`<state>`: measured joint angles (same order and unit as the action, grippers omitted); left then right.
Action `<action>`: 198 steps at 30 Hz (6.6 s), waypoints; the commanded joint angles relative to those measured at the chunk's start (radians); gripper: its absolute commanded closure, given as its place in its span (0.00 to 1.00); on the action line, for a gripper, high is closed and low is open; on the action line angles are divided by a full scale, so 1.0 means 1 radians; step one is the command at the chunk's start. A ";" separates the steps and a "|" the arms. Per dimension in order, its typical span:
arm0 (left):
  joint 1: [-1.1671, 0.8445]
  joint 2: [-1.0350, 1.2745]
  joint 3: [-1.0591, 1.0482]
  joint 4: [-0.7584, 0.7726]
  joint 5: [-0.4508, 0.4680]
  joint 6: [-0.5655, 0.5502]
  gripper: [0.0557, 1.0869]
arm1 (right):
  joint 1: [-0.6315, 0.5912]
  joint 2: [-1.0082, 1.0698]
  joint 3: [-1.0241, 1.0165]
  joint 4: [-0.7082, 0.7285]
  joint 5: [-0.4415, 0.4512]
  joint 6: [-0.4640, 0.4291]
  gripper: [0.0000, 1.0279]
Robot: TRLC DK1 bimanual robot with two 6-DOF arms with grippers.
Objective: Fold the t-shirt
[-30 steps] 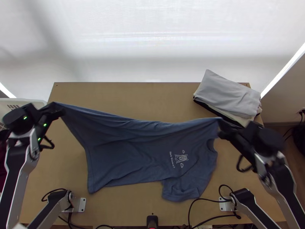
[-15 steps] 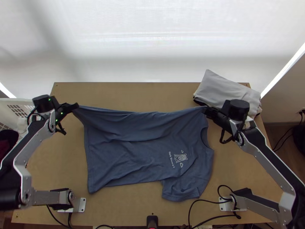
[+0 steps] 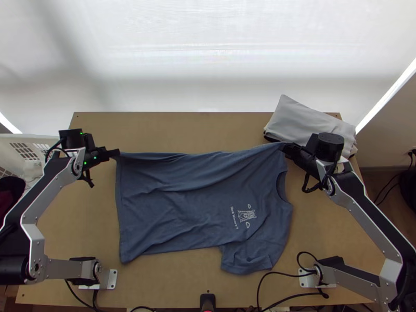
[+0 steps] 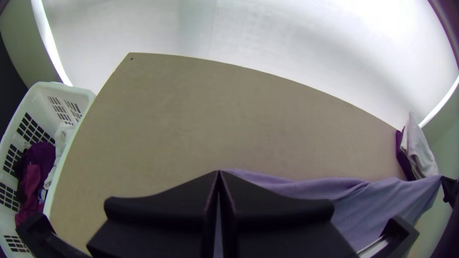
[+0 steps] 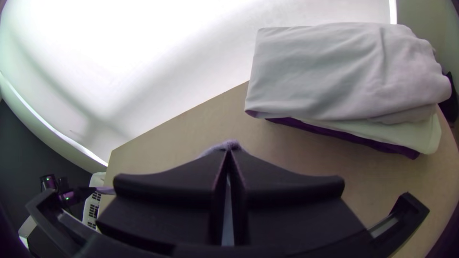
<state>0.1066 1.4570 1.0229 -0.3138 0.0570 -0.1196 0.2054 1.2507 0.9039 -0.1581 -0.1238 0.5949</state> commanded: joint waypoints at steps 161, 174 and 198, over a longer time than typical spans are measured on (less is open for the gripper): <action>-0.406 -0.161 -0.276 -0.794 -0.154 0.626 0.14 | 0.239 -0.010 -0.257 -0.455 -0.123 -0.009 0.97; -0.383 -0.170 -0.267 -0.740 -0.132 0.635 0.84 | 0.239 -0.011 -0.261 -0.455 -0.123 -0.012 0.97; -0.163 -0.156 0.055 -0.442 -0.051 0.290 0.96 | 0.043 -0.048 0.041 -0.428 -0.085 -0.107 0.97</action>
<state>-0.0795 1.2922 1.0264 -0.7727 0.0002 0.2577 0.2794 1.2282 0.8406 -0.6025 -0.2173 0.5262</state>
